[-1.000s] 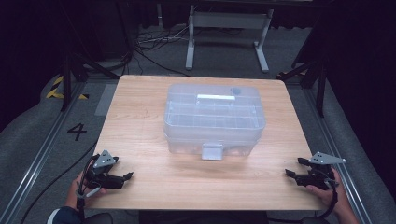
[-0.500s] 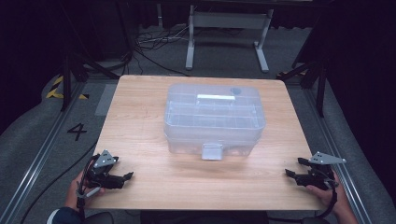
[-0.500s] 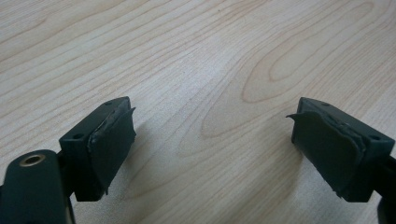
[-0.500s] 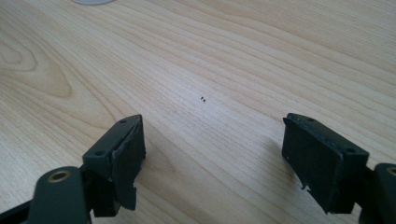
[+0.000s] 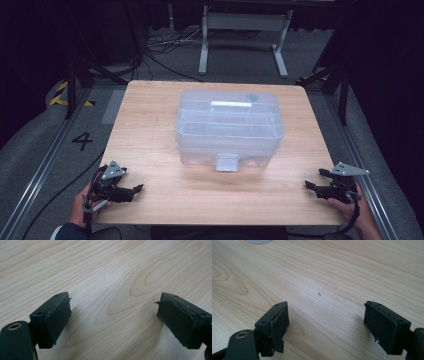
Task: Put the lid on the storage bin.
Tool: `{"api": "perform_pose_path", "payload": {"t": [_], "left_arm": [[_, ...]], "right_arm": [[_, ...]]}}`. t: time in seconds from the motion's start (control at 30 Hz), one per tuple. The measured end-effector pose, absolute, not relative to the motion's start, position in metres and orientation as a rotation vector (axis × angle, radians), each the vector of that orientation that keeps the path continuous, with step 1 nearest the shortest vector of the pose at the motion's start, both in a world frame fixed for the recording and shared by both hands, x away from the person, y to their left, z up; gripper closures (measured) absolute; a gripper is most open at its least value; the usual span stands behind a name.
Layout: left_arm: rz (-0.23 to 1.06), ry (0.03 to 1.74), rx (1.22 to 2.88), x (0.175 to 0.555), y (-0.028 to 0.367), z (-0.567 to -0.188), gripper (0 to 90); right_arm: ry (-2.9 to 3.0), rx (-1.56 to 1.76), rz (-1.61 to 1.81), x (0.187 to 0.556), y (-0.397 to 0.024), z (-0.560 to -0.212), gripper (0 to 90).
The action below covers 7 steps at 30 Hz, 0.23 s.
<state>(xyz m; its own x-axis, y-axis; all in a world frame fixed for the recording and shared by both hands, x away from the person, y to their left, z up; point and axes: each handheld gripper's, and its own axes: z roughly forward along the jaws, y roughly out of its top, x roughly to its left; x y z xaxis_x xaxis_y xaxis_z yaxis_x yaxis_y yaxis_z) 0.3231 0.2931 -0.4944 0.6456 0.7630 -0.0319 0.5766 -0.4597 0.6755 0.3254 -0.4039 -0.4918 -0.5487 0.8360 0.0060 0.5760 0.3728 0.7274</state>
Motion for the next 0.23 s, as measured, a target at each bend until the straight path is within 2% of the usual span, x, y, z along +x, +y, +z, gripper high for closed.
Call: {"api": "perform_pose_path", "payload": {"t": [0.23], "left_arm": [[0.364,1.053,2.194,0.3236,0.2908,-0.4949,9.6]], "right_arm": [[2.272,1.24,0.98,0.3258,-0.4037,-0.4919,18.8]]}}
